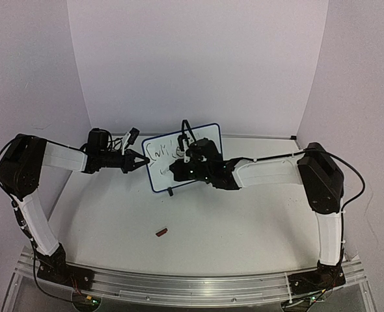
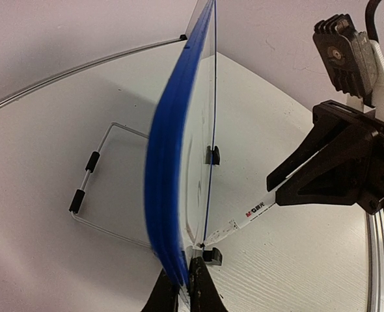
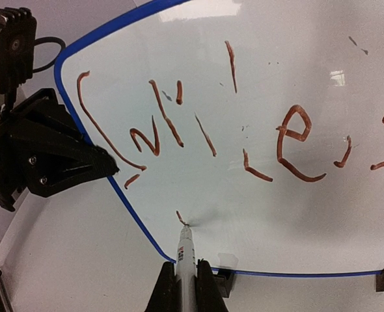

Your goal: Write a sentence on the whiteboard

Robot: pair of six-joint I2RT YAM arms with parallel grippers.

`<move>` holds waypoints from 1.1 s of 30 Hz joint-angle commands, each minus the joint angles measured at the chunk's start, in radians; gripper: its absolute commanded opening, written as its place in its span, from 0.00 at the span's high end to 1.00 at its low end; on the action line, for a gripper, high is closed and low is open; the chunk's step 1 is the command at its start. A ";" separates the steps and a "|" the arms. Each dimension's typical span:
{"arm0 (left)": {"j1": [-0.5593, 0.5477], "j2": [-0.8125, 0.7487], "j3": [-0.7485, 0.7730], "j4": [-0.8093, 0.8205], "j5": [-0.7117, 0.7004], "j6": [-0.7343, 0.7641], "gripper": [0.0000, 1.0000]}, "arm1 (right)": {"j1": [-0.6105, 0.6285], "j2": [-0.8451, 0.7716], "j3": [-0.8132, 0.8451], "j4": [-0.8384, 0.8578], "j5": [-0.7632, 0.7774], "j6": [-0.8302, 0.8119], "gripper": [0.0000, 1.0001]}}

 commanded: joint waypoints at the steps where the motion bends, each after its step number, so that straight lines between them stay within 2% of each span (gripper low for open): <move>1: 0.000 0.010 -0.004 -0.056 -0.096 0.061 1.00 | 0.005 0.035 0.018 -0.017 0.022 0.000 1.00; 15: 0.000 0.007 -0.005 -0.058 -0.097 0.062 1.00 | 0.004 0.065 0.015 -0.022 0.019 0.021 1.00; 33: 0.000 0.002 -0.006 -0.056 -0.097 0.062 1.00 | 0.004 -0.033 -0.062 0.079 0.056 0.046 1.00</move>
